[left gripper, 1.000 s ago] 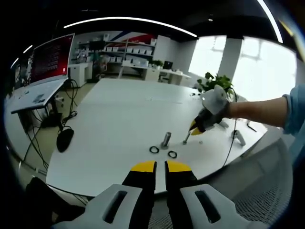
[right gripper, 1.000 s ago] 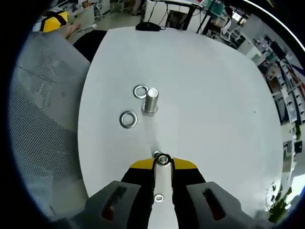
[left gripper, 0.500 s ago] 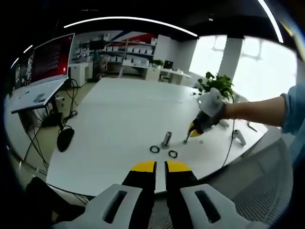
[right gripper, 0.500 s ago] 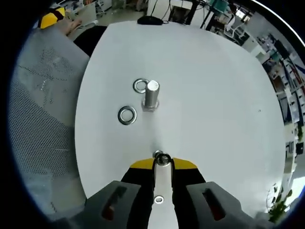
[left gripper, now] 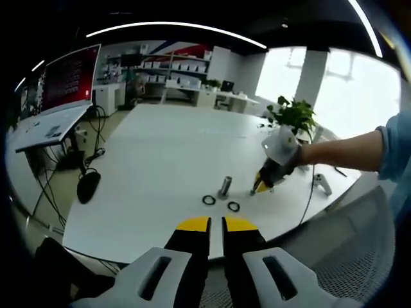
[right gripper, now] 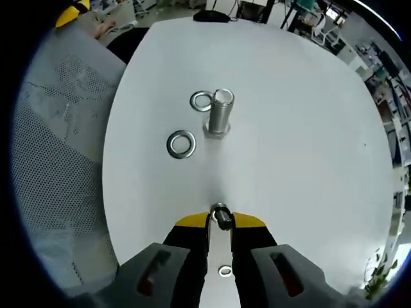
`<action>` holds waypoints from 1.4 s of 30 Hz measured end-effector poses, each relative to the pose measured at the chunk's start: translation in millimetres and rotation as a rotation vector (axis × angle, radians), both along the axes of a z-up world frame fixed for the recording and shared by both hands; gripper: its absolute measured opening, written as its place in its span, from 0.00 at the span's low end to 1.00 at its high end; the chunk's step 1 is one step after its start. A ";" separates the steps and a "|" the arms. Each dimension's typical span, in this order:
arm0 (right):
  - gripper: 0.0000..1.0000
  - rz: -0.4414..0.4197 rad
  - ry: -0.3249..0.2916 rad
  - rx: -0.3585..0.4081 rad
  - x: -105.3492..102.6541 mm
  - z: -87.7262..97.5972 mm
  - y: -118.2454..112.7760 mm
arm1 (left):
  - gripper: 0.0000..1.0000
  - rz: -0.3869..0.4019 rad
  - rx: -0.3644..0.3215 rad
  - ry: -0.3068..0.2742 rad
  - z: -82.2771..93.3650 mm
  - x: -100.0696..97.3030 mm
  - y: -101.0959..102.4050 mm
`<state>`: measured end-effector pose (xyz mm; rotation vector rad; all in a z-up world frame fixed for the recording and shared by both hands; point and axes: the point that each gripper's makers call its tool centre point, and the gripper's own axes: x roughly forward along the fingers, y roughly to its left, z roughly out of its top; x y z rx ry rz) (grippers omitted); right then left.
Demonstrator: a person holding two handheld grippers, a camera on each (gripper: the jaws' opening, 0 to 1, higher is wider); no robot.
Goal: Place the washer onto the threaded stud by aligning its center hole with the stud, sliding it down to the base, and recovering from edge contact or off-axis alignment until the washer reaches the visible bottom stop.
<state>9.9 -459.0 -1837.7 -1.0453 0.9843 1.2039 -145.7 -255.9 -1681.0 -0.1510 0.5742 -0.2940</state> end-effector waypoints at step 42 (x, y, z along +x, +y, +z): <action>0.26 -0.209 0.036 0.028 5.2 -7.9 -76.3 | 0.04 0.001 -0.002 -0.003 0.9 0.0 -0.2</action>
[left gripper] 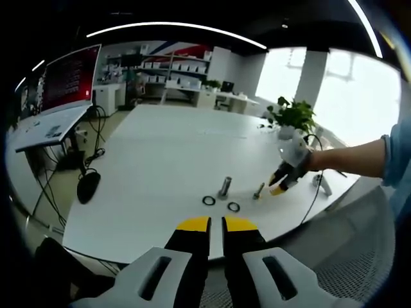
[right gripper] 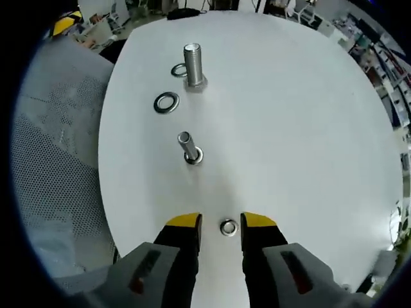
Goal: Place the washer onto the threaded stud by aligning its center hole with the stud, sliding it down to the base, and recovering from edge contact or off-axis alignment until the washer reaches the visible bottom stop.
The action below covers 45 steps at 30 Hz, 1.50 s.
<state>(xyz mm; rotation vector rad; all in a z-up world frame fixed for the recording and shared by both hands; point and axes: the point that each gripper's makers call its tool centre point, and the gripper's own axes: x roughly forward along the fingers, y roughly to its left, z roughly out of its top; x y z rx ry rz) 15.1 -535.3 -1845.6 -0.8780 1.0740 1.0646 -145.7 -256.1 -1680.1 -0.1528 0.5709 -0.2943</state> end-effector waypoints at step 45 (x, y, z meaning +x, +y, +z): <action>0.14 -0.087 0.067 -0.090 0.9 -8.2 -10.3 | 0.04 0.001 0.004 0.005 -1.0 0.0 0.4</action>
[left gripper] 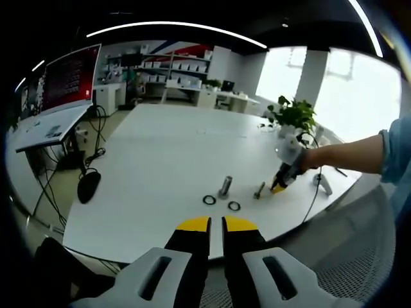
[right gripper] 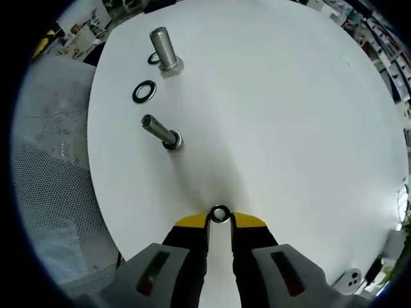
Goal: Place the washer onto the threaded stud by aligning its center hole with the stud, sliding it down to the base, and recovering from edge contact or off-axis alignment until the washer reaches the visible bottom stop.
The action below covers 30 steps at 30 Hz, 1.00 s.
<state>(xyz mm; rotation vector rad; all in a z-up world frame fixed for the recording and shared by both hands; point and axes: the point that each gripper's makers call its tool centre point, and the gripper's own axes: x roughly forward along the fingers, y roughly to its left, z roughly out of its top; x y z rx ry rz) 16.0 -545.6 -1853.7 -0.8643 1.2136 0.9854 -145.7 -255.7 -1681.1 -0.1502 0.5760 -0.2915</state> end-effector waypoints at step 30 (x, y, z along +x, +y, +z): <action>0.13 0.125 -0.129 0.214 -22.3 71.9 66.0 | 0.04 -0.004 -0.006 -0.007 1.5 -0.1 -0.5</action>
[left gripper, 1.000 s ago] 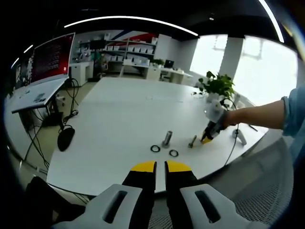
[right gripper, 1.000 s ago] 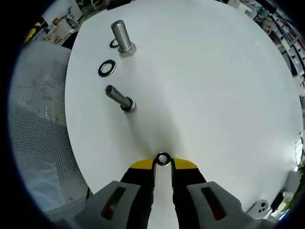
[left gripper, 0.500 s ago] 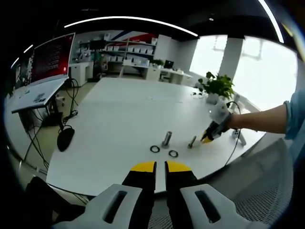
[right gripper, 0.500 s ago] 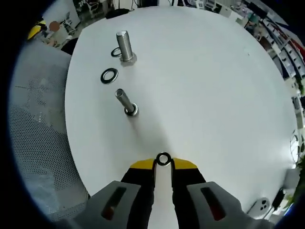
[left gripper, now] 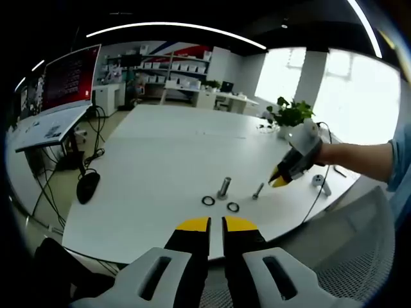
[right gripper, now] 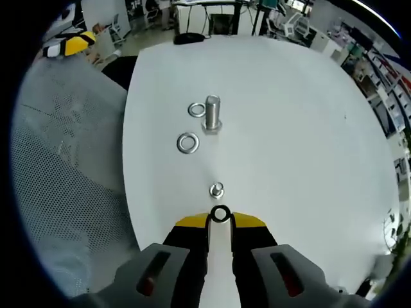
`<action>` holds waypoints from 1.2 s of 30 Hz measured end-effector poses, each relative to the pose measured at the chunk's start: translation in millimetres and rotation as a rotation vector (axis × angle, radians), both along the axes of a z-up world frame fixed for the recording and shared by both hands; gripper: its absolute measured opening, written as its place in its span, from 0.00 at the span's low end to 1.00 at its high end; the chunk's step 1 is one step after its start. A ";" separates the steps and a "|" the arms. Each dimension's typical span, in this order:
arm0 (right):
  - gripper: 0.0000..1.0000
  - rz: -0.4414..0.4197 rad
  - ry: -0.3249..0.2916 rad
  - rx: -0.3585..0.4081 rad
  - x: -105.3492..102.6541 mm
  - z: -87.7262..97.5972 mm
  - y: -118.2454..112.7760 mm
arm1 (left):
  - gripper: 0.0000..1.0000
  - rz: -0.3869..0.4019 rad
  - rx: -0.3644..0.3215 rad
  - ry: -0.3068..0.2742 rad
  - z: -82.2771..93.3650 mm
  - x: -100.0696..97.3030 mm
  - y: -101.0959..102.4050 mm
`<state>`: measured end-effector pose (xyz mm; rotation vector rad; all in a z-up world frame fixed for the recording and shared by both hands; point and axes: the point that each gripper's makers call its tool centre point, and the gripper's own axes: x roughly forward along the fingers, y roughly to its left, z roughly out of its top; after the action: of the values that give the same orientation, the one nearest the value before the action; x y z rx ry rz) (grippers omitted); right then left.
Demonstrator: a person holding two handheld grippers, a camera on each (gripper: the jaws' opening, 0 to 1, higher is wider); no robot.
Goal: Place the washer onto the threaded stud by aligning its center hole with the stud, sliding it down to the base, and recovering from edge contact or off-axis alignment until the washer reaches the visible bottom stop.
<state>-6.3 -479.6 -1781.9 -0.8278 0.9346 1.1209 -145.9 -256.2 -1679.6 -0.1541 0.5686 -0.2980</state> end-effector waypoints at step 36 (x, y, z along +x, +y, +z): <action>0.13 0.121 -0.009 -0.134 7.6 -26.3 17.3 | 0.04 -0.001 0.006 0.001 -0.7 0.0 0.0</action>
<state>1.3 -462.3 -1808.2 -1.0088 0.9706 1.1668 -145.9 -256.2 -1680.3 -0.1486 0.5709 -0.2969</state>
